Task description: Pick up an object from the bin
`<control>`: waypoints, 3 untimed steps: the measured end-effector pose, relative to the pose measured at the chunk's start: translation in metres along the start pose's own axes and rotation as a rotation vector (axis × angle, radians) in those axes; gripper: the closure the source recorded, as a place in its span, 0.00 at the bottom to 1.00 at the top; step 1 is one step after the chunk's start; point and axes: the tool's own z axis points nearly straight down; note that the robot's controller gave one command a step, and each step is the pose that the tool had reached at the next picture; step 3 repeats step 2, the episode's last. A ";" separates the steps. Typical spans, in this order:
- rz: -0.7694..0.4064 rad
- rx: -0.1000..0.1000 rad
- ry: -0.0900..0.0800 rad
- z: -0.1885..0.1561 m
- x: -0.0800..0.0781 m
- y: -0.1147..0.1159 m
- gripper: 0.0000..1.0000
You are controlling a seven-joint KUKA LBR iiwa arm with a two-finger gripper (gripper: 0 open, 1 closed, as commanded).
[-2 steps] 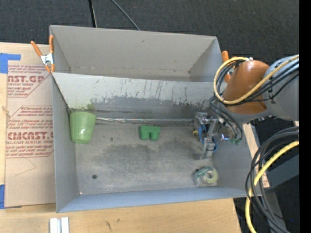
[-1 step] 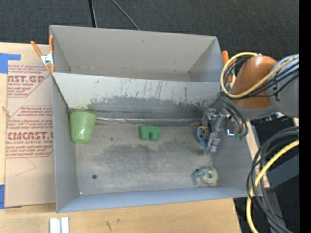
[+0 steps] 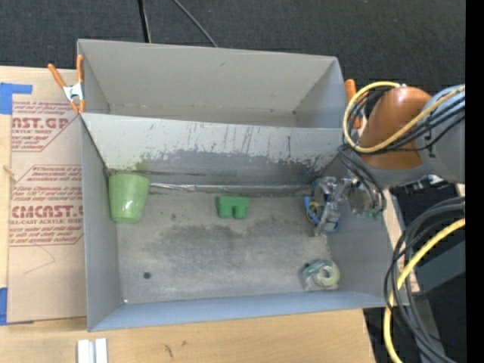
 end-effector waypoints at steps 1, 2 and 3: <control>-0.059 0.002 -0.006 -0.120 0.025 0.018 1.00; -0.502 0.002 -0.005 -0.197 0.026 0.047 1.00; -0.502 0.002 -0.005 -0.197 0.026 0.047 1.00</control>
Offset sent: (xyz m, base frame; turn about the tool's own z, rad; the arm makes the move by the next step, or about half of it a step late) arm -0.0246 0.0206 0.1155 -0.0590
